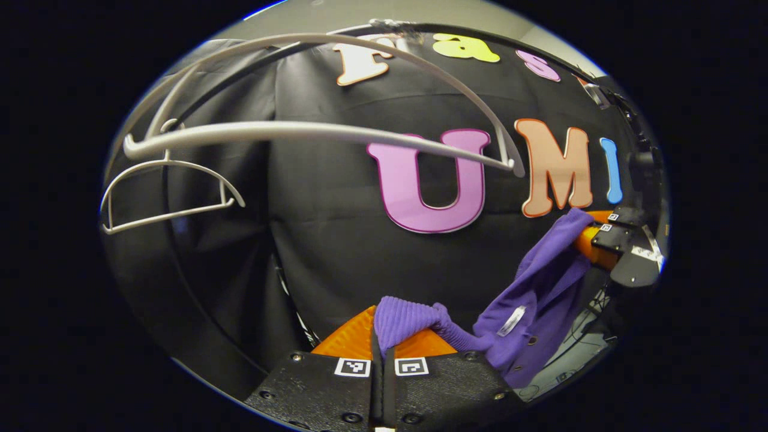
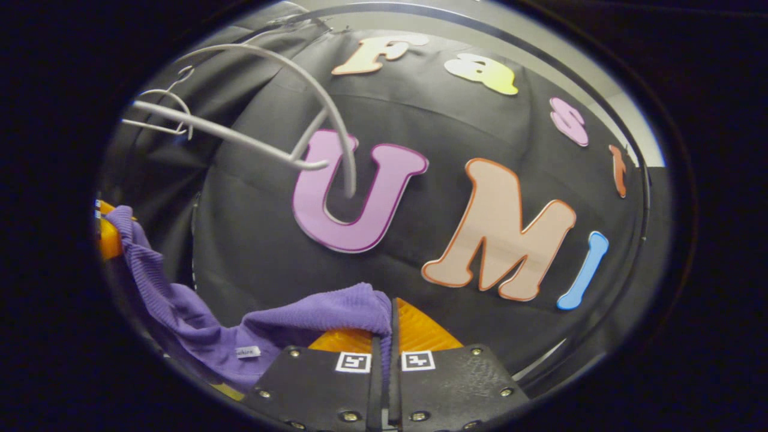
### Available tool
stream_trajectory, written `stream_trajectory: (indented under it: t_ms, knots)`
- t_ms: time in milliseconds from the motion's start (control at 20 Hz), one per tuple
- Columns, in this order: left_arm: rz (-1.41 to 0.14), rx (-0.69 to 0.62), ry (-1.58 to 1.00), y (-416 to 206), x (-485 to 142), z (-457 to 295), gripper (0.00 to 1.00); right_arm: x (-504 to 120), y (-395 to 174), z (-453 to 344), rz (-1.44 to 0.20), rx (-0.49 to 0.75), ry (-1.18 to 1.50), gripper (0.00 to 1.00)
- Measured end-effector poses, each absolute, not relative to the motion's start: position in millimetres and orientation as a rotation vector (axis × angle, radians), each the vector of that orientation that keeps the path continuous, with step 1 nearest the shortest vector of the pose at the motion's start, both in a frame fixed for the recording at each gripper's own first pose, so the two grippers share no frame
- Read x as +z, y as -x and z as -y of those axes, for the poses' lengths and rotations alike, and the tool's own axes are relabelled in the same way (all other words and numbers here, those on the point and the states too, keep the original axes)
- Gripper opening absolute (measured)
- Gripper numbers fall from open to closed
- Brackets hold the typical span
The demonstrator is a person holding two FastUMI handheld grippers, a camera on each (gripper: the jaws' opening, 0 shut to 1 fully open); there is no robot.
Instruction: Grasp the clothes on the hanger with both hands and then place them into the laundry hamper below.
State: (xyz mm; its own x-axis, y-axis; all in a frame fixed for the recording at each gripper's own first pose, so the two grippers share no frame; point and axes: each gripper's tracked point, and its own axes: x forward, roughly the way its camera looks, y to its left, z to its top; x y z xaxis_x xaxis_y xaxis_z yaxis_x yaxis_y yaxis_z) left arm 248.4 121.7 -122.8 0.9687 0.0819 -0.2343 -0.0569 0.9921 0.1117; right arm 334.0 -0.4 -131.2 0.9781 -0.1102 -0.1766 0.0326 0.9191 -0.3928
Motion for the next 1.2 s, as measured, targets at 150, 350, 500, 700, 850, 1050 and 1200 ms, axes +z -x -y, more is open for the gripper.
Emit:
stream_trajectory:
  t_ms: [150,350,500,700,850,1050,1200]
  knots:
    - [-0.3,0.021,-0.102,-242.2,-146.7,-106.7,0.01,-174.3,-316.5,-14.1,-0.293,-0.021,0.386,0.04]
    - [-0.372,-0.025,-0.099,-234.2,-180.0,-98.3,0.01,-229.3,-292.2,-23.5,-0.43,0.022,0.368,0.04]
    - [-0.429,-0.044,-0.091,-224.9,-202.0,-95.1,0.01,-259.7,-272.0,-27.1,-0.53,0.052,0.363,0.05]
    - [-0.523,-0.055,-0.064,-211.1,-231.8,-88.1,0.06,-316.4,-245.6,-36.7,-0.727,0.15,0.299,0.11]
    - [-0.584,-0.063,-0.037,-197.3,-250.4,-86.2,0.12,-328.8,-228.3,-34.3,-0.795,0.165,0.293,0.16]
    - [-0.659,-0.065,-0.015,-178.2,-272.2,-85.6,0.2,-325.9,-219.3,-36.2,-0.794,0.159,0.294,0.16]
    - [-0.633,-0.075,-0.037,-181.2,-264.2,-85.7,0.25,-324.2,-219.5,-38.3,-0.788,0.159,0.294,0.16]
